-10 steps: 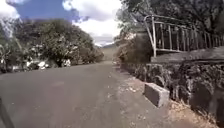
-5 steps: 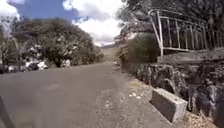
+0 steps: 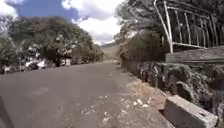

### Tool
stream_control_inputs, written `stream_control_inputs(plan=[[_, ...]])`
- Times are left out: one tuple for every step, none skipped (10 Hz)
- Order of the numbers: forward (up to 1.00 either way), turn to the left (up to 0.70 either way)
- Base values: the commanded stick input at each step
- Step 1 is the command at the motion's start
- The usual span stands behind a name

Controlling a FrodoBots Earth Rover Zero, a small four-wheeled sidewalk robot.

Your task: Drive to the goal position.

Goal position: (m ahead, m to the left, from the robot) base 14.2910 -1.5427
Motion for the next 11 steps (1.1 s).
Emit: stream_control_inputs(plan=[[0.7, 0.0], [0.7, 0.0], [0.7, 0.0], [0.7, 0.0], [0.7, 0.0], [0.7, 0.0], [0.7, 0.0], [0.7, 0.0], [0.7, 0.0], [0.7, 0.0], [0.7, 0.0]])
